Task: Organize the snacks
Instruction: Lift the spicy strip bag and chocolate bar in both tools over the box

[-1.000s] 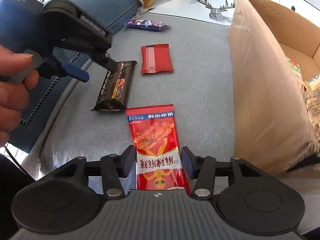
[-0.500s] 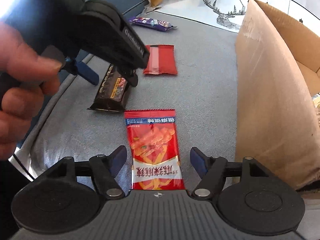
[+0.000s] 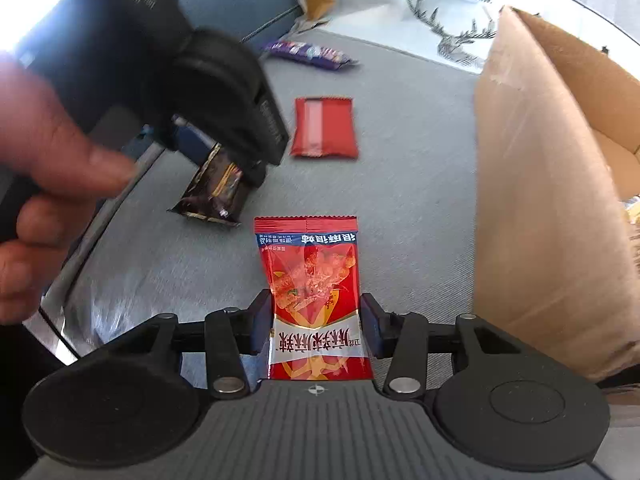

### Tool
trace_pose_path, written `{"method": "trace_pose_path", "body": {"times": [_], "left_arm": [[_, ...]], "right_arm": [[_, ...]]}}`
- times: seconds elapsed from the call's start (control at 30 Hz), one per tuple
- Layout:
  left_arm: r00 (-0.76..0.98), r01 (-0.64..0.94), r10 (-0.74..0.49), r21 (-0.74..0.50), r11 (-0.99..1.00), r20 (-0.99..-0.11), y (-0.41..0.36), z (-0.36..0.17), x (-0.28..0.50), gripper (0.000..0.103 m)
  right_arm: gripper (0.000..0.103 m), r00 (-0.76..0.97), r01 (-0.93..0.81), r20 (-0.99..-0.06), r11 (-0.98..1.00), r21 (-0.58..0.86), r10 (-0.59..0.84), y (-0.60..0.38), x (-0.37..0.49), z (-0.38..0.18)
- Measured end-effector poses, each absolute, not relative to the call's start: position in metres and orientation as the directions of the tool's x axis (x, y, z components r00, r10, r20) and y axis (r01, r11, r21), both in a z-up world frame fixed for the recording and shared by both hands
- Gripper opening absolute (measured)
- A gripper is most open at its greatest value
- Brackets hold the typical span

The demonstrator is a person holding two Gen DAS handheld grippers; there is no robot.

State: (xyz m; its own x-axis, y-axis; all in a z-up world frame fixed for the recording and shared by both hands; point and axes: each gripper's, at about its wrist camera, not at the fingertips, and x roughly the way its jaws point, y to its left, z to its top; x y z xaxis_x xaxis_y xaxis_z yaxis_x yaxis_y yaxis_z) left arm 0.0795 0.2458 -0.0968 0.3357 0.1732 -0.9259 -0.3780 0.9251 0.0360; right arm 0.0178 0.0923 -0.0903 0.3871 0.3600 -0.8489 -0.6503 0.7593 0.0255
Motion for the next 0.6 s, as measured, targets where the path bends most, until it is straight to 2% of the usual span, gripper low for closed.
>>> {"method": "trace_pose_path", "body": {"times": [0.17,0.4,0.6], "left_arm": [[0.326,-0.398,0.174,0.033,0.917,-0.929,0.251,-0.096,0.08,0.043],[0.32,-0.392,0.181,0.044,0.919,-0.93,0.249,-0.099,0.082,0.052],[0.323,-0.387,0.185,0.049,0.921,-0.928,0.248,-0.1,0.085,0.053]], "right_arm": [[0.048,0.404,-0.619,-0.85,0.785,0.017,0.337,0.088,0.022,-0.091],[0.05,0.382,-0.6,-0.868,0.799,0.027,0.317,0.088,0.03,-0.098],[0.052,0.382,-0.604,-0.869,0.797,0.023,0.315,0.09,0.029,-0.1]]}}
